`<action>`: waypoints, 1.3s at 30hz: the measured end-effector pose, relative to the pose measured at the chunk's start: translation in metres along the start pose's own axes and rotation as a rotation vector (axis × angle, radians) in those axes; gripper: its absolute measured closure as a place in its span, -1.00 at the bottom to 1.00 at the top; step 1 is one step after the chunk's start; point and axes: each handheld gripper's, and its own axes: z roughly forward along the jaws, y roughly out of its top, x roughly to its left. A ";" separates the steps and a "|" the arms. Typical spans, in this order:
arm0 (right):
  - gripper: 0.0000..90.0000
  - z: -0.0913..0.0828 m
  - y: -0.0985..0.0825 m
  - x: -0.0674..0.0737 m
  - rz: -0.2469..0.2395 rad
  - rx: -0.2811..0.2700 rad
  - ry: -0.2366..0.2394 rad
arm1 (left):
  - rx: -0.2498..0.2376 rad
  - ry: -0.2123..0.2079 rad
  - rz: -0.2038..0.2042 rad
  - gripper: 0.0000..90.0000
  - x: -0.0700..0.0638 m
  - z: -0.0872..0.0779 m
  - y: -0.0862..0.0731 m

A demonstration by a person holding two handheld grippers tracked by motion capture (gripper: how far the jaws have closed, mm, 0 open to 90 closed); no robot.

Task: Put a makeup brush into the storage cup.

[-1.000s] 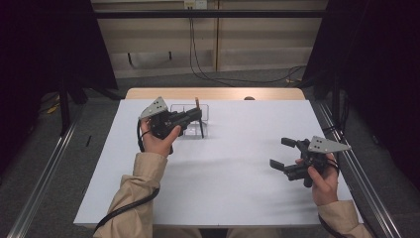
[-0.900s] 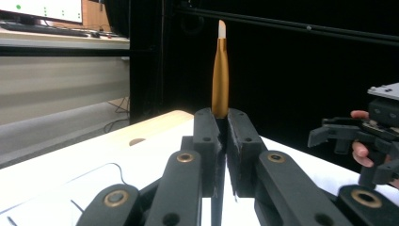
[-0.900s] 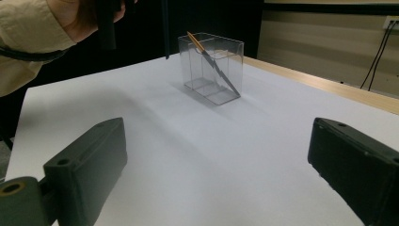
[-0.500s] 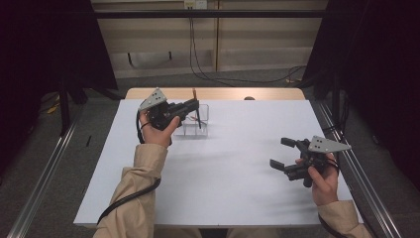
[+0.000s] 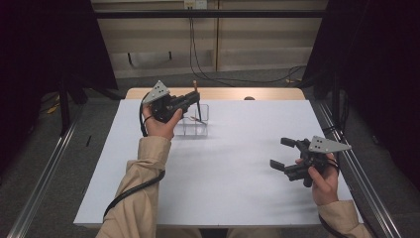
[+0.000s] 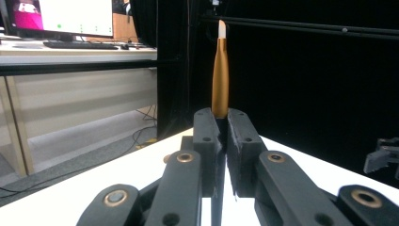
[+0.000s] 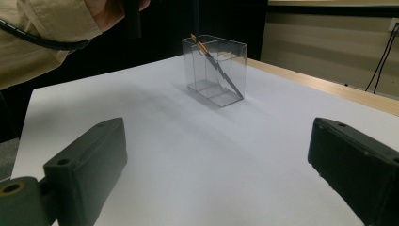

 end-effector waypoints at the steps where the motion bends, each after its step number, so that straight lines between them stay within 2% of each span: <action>1: -0.89 0.000 0.000 0.000 -0.001 0.001 0.000 | 0.003 0.006 0.009 0.85 0.001 0.001 0.000; 17: -0.89 -0.001 0.001 -0.001 -0.006 -0.003 0.004 | 0.005 0.049 0.039 0.85 0.005 0.013 -0.005; 32: -0.89 -0.001 0.001 0.000 -0.010 -0.004 0.012 | 0.003 0.068 0.041 0.84 0.007 0.021 -0.015; 39: -0.89 0.000 0.001 0.000 -0.014 -0.002 0.013 | 0.002 0.070 0.027 0.84 0.007 0.024 -0.019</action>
